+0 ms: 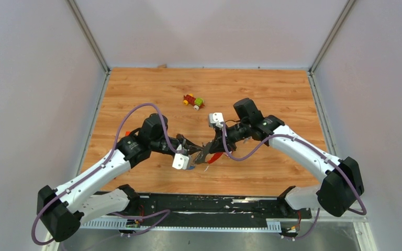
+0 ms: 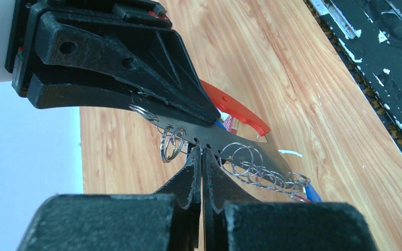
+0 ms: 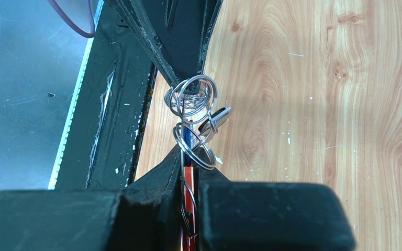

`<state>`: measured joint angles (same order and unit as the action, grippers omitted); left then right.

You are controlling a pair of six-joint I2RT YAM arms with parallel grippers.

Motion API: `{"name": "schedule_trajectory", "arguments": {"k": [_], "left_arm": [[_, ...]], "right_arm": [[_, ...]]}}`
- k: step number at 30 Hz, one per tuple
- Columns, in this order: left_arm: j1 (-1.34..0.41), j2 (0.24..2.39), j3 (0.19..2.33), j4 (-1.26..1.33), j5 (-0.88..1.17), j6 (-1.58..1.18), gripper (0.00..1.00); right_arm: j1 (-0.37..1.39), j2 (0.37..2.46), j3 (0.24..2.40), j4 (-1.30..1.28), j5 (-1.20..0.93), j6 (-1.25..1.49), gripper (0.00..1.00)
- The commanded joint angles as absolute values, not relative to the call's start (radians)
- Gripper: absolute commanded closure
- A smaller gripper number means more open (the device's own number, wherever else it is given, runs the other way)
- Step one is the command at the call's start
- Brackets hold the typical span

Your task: Put the keys on the keyring

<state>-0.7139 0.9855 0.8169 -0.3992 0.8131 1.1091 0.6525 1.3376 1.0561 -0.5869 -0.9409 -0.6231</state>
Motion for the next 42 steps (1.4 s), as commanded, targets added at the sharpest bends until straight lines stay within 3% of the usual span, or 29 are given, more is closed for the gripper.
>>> {"name": "schedule_trajectory", "arguments": {"k": [1, 25, 26, 32, 42], "left_arm": [[-0.706, 0.975, 0.779, -0.384, 0.755, 1.088, 1.00], [-0.706, 0.957, 0.804, -0.405, 0.736, 1.056, 1.00], [-0.706, 0.956, 0.803, -0.405, 0.727, 1.058, 0.98], [-0.706, 0.942, 0.848, -0.471, 0.690, 1.104, 0.65], [-0.706, 0.997, 0.923, -0.492, 0.731, 1.125, 0.66]], "right_arm": [[0.637, 1.332, 1.101, -0.615, -1.018, -0.643, 1.00], [0.637, 1.361, 1.115, -0.626, -0.997, -0.630, 1.00], [0.638, 1.359, 1.114, -0.628, -1.000, -0.633, 1.00], [0.637, 1.365, 1.112, -0.635, -1.003, -0.643, 1.00], [0.637, 1.367, 1.118, -0.645, -1.010, -0.654, 1.00]]}}
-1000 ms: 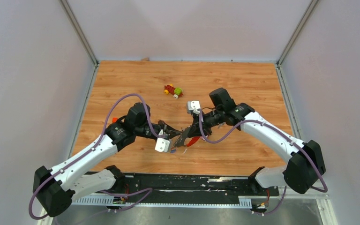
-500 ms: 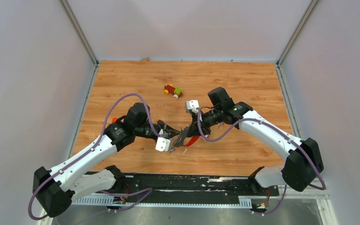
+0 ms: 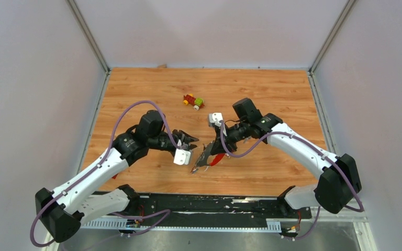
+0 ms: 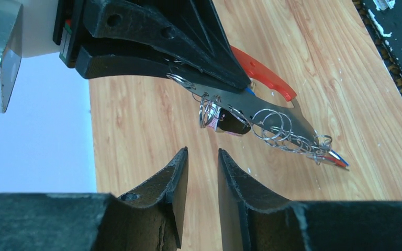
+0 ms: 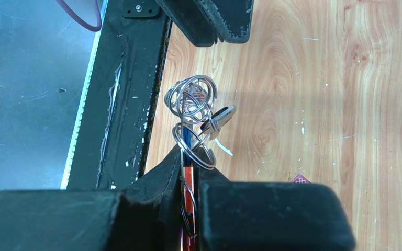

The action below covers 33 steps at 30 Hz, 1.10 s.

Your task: Put the keys on the keyring

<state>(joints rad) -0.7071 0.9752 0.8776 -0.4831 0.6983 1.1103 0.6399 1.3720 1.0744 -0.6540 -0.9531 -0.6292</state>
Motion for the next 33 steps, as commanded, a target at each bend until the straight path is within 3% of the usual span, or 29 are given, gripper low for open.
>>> {"name": "schedule_trajectory", "arguments": {"k": [1, 11, 17, 33], "left_arm": [[-0.706, 1.003, 0.926, -0.494, 0.744, 1.118, 0.67], [-0.706, 1.007, 0.852, -0.447, 0.827, 1.064, 0.58], [-0.706, 1.011, 0.841, -0.366, 0.776, 1.036, 0.59], [-0.706, 1.054, 0.885, -0.408, 0.870, 1.065, 0.62]], "right_arm": [[0.638, 1.369, 1.118, -0.645, -1.010, -0.654, 1.00], [0.637, 1.367, 1.119, -0.652, -1.011, -0.660, 1.00], [0.638, 1.374, 1.118, -0.658, -1.019, -0.667, 1.00], [0.638, 1.398, 1.130, -0.678, -1.024, -0.679, 1.00]]}}
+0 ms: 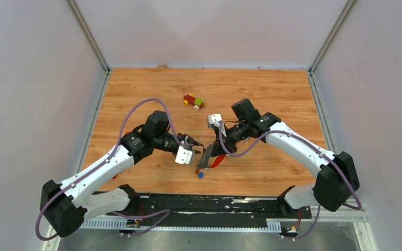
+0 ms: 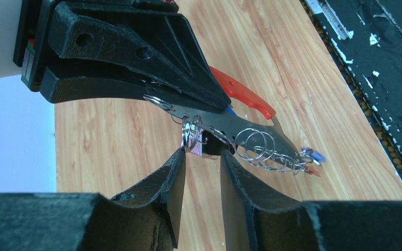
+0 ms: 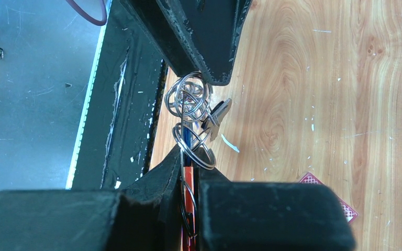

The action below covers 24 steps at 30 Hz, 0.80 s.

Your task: Put the keys on the keyring

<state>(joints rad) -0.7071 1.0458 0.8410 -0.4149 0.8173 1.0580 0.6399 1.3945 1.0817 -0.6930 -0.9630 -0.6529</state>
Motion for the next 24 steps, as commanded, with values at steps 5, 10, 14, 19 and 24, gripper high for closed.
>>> {"name": "schedule_trajectory", "arguments": {"k": [5, 10, 14, 19, 24], "left_arm": [[-0.706, 1.077, 0.917, -0.414, 0.893, 1.058, 0.63], [-0.706, 1.085, 0.937, -0.454, 0.896, 1.078, 0.88], [-0.706, 1.064, 0.913, -0.476, 0.863, 1.118, 1.00], [-0.706, 1.066, 0.922, -0.550, 0.877, 1.174, 1.00], [-0.707, 1.101, 0.996, -0.773, 0.907, 1.335, 1.00]], "right_arm": [[0.637, 1.405, 1.128, -0.681, -1.023, -0.683, 1.00], [0.638, 1.402, 1.130, -0.684, -1.021, -0.686, 1.00], [0.637, 1.402, 1.127, -0.684, -1.019, -0.689, 1.00], [0.637, 1.412, 1.132, -0.691, -1.015, -0.693, 1.00], [0.638, 1.417, 1.134, -0.693, -1.010, -0.695, 1.00]]}}
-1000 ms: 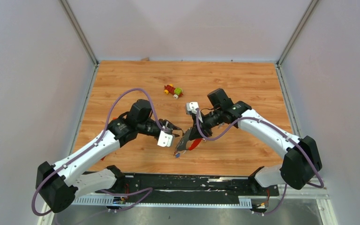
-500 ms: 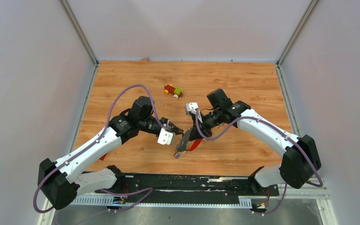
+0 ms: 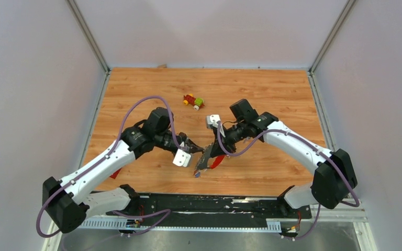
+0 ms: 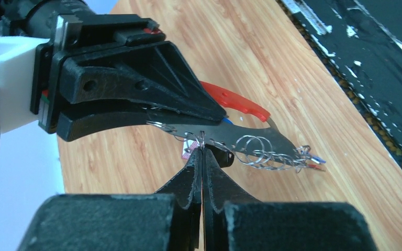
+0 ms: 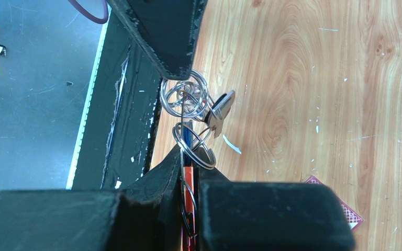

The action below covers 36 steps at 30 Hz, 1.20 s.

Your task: Put the keys on the keyring

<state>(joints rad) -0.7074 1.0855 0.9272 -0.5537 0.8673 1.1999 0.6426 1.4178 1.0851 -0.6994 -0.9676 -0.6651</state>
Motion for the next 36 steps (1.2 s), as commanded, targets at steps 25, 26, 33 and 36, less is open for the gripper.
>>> {"name": "schedule_trajectory", "arguments": {"k": [25, 26, 33, 36], "left_arm": [[-0.707, 1.068, 0.915, -0.461, 0.871, 1.106, 0.62], [-0.707, 1.064, 0.906, -0.448, 0.874, 1.092, 0.62], [-0.707, 1.012, 0.833, -0.480, 0.836, 1.180, 0.62], [-0.707, 1.000, 0.821, -0.482, 0.817, 1.201, 0.61]], "right_arm": [[0.639, 1.427, 1.142, -0.708, -1.005, -0.707, 1.00], [0.638, 1.425, 1.143, -0.709, -1.004, -0.705, 1.00], [0.637, 1.409, 1.149, -0.682, -0.994, -0.658, 1.00], [0.638, 1.409, 1.149, -0.682, -1.005, -0.653, 1.00]]}}
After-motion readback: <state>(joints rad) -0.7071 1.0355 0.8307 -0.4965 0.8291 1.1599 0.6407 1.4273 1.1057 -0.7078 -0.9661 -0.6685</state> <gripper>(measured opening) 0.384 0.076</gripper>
